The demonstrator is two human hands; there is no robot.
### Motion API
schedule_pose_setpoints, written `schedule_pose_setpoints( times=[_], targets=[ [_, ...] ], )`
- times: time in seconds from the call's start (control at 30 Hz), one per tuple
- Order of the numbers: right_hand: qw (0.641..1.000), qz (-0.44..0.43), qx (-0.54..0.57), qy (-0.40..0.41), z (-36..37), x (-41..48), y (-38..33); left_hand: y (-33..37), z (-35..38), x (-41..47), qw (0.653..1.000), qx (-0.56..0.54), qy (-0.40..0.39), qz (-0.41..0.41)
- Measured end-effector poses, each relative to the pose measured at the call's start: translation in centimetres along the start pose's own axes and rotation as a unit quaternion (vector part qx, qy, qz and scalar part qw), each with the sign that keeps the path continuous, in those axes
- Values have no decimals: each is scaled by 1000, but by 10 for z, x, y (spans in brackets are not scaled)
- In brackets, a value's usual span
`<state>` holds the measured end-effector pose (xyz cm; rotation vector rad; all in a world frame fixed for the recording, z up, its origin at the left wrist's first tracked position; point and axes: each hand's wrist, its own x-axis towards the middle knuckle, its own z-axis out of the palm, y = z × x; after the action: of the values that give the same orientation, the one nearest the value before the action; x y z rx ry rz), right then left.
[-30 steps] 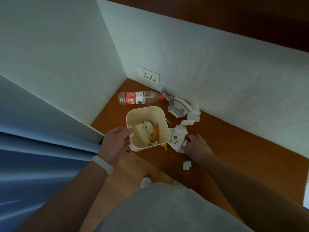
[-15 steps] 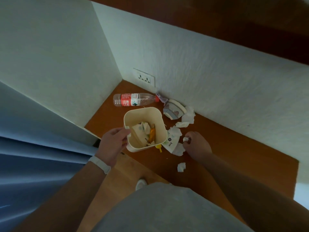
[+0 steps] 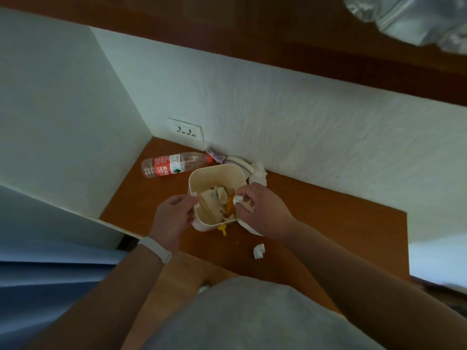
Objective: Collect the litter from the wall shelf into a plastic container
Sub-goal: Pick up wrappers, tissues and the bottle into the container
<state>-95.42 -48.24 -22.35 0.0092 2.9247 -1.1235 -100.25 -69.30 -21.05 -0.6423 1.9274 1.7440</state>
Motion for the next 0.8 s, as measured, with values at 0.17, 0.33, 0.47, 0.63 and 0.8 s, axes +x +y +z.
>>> schedule_pose_setpoints(
  times=[0.17,0.33,0.47,0.63,0.8],
  targets=[
    [1000,4,10,13,-4,-9,8,4,2,-1,1000,-2,-7,1],
    [997,61,-6,41,-3,-16,37,5,-7,3,1000,-6,4,3],
    [986,142,-65,-52,15,-20,75,2,-12,3,1000,-12,25,2],
    [965,181,-111,-156,41,-27,103,-3,-20,2,998,-29,45,-15],
    [958,171,-159,-165,60,-24,110,-5,-26,-4,997,-35,64,-8]
  ],
)
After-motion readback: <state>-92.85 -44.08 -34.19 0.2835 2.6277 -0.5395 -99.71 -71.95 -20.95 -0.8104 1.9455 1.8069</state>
